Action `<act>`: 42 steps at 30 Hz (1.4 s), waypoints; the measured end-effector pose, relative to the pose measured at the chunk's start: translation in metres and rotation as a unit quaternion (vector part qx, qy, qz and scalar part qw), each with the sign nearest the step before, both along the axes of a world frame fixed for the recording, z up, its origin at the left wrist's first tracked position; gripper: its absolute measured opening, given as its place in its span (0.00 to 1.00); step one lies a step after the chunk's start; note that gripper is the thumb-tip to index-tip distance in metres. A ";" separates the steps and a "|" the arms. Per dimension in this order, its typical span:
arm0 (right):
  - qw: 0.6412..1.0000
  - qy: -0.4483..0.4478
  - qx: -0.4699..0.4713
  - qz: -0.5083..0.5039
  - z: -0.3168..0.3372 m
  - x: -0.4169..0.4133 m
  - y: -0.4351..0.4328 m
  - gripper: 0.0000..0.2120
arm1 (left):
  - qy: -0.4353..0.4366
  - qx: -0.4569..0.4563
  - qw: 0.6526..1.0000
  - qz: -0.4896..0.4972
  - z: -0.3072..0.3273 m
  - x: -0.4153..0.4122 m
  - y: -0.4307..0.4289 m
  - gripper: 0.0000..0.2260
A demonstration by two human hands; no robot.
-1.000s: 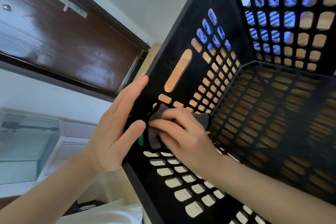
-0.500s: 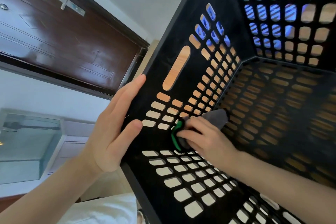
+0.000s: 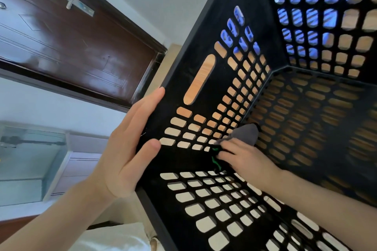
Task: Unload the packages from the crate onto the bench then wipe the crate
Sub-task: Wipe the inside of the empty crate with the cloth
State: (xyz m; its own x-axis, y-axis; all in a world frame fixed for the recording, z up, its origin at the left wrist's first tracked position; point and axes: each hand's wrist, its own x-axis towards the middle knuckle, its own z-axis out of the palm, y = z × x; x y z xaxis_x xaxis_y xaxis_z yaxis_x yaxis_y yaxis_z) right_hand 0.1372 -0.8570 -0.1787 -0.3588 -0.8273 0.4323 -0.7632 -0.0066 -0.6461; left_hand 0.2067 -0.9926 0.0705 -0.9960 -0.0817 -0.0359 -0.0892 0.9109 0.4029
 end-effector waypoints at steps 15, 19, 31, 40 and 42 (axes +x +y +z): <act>0.962 -0.059 -0.020 -0.265 0.087 -0.086 0.051 0.13 | 0.009 -0.016 1.000 -0.010 0.007 0.002 0.003 0.27; 0.908 -0.032 0.361 -0.210 0.063 -0.112 0.072 0.11 | 0.010 -0.009 1.000 -0.006 0.007 0.002 0.002 0.27; 0.902 0.058 0.424 0.063 0.062 -0.088 0.063 0.44 | 0.018 0.004 1.000 -0.001 0.004 0.003 0.000 0.27; 0.954 -0.164 0.140 -0.206 0.065 -0.063 0.037 0.14 | 0.029 0.002 1.000 -0.007 0.003 0.002 0.001 0.26; 0.921 -0.207 0.048 -0.328 0.073 -0.072 0.031 0.15 | 0.032 -0.002 0.999 -0.008 0.003 0.002 0.001 0.26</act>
State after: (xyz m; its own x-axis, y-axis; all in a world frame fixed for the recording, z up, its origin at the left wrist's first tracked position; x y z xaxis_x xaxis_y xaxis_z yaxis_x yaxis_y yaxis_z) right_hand 0.0647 -0.8261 -0.1060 -0.9118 -0.4020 0.0832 -0.2719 0.4395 -0.8561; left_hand 0.2082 -0.9917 0.0732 -0.9975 -0.0651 0.0287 -0.0481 0.9140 0.4029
